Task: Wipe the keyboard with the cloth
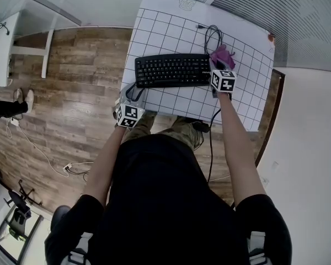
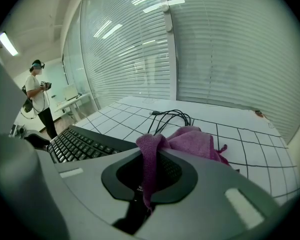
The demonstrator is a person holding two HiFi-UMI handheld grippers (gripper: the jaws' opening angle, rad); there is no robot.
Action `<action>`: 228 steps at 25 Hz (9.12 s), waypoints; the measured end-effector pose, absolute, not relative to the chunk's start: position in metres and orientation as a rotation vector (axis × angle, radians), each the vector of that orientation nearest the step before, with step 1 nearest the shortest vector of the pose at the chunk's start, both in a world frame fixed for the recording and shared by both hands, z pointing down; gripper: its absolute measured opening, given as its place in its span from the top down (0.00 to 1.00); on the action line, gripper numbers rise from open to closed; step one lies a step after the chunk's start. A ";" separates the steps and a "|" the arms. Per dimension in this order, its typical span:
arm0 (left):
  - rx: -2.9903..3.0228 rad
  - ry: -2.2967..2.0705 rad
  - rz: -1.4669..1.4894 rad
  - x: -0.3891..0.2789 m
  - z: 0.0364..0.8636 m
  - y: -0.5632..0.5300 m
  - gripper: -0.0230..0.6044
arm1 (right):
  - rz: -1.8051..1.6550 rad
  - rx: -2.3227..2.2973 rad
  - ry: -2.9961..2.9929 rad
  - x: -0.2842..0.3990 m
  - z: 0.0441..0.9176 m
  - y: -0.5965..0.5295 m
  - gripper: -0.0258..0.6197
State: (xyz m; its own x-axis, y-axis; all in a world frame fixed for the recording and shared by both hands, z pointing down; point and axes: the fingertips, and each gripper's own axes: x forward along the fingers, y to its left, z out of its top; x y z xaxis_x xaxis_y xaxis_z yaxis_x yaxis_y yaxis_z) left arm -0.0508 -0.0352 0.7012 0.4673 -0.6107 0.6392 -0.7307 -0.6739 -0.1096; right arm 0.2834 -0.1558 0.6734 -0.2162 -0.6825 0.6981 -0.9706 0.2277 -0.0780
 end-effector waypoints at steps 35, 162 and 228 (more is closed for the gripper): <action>2.534 -1.144 0.964 -0.051 0.701 -0.036 0.71 | 0.683 1.450 -2.008 0.234 0.675 -0.145 0.90; 2.538 -1.073 0.942 -0.046 0.700 -0.033 0.72 | 0.615 1.133 -2.148 0.049 0.680 -0.126 0.90; 2.557 -1.086 0.960 -0.048 0.700 -0.032 0.71 | 1.310 0.918 -2.638 0.008 0.556 -0.122 0.90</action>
State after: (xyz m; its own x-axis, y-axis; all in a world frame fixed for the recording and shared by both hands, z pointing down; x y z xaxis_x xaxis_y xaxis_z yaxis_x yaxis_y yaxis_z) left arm -0.0484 -0.0324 0.7004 0.5185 -0.5709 0.6366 -0.7021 -0.7092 -0.0641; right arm 0.0082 -0.1216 0.5557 -0.8213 -0.4848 0.3006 -0.5325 0.4627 -0.7087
